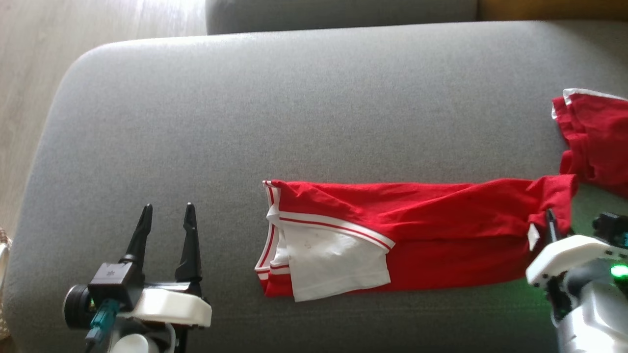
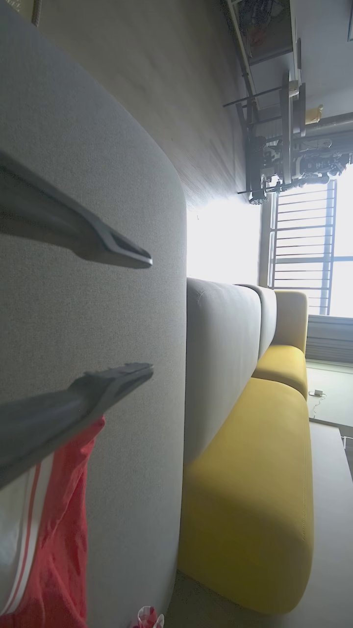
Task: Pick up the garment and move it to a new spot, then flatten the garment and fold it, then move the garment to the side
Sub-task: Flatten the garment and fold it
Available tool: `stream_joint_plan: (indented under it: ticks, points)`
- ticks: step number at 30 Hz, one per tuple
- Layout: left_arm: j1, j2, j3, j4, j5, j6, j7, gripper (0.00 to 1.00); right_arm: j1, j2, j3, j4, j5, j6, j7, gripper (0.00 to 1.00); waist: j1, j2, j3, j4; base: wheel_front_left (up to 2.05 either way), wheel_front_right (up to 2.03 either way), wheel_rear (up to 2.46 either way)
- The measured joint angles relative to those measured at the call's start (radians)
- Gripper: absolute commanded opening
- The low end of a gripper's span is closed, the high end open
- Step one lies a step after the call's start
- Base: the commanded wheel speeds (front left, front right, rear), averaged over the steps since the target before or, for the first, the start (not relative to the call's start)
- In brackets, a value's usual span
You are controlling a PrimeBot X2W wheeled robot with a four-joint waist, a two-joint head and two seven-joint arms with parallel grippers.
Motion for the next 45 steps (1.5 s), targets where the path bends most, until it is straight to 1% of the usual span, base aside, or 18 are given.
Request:
stream_joint_plan:
  ticks: [4, 9, 12, 15, 20, 25, 31, 35, 37, 40, 45]
  points:
    - [0.005, 0.0, 0.001, 0.012, -0.006, 0.0, 0.0, 1.0, 0.0, 0.025, 0.055, -0.012, 0.042, 0.0, 0.0, 0.0, 0.0, 0.0, -0.027, 0.0, 0.0, 0.0, 0.0]
    - [0.01, -0.001, 0.002, 0.016, -0.009, -0.008, 0.0, 1.0, 0.003, 0.03, 0.173, -0.058, 0.134, 0.0, 0.004, 0.0, 0.0, 0.0, -0.062, 0.004, 0.0, 0.0, 0.0]
    - [0.024, -0.001, 0.009, 0.015, -0.008, -0.009, 0.0, 1.0, 0.006, 0.029, 0.304, -0.083, 0.265, 0.0, 0.022, 0.0, 0.0, 0.0, -0.079, 0.01, 0.0, 0.0, 0.0]
    - [0.046, -0.001, 0.014, 0.013, -0.008, -0.009, 0.0, 1.0, 0.029, 0.03, 0.421, -0.142, 0.387, 0.0, 0.043, 0.0, 0.0, 0.0, -0.093, 0.018, 0.0, 0.0, 0.0]
    - [0.048, -0.001, 0.014, 0.005, -0.008, -0.021, 0.0, 1.0, 0.109, 0.03, 0.547, -0.251, 0.527, 0.0, 0.082, 0.0, 0.0, 0.0, -0.104, 0.044, 0.0, 0.0, 0.0]
    - [0.049, -0.001, 0.015, 0.001, -0.008, -0.019, 0.0, 1.0, 0.172, 0.031, 0.607, -0.324, 0.594, 0.0, 0.104, 0.0, 0.0, 0.0, -0.109, 0.091, 0.0, 0.0, 0.0]
    - [0.051, -0.001, 0.015, 0.002, -0.009, -0.016, 0.0, 1.0, 0.188, 0.032, 0.647, -0.378, 0.659, 0.0, 0.118, 0.0, 0.0, 0.0, -0.107, 0.166, 0.0, 0.0, 0.0]
    - [0.051, -0.001, 0.013, 0.002, -0.017, -0.016, 0.0, 1.0, 0.189, 0.032, 0.698, -0.412, 0.722, 0.0, 0.119, 0.0, 0.0, 0.0, -0.099, 0.22, 0.0, 0.0, 0.0]
    - [0.051, -0.001, 0.012, 0.002, -0.017, -0.015, 0.0, 1.0, 0.191, 0.032, 0.714, -0.418, 0.745, 0.0, 0.118, 0.0, 0.0, 0.0, -0.093, 0.247, 0.0, 0.0, 0.0]
    - [0.051, -0.001, 0.009, 0.002, -0.017, -0.007, 0.0, 1.0, 0.191, 0.032, 0.725, -0.413, 0.75, 0.0, 0.108, 0.0, 0.0, 0.0, -0.082, 0.284, 0.0, 0.0, 0.0]
    - [0.051, -0.001, 0.005, 0.003, -0.025, 0.002, 0.0, 1.0, 0.191, 0.032, 0.751, -0.374, 0.768, 0.0, 0.091, 0.0, 0.0, 0.0, -0.064, 0.339, 0.0, 0.0, 0.0]
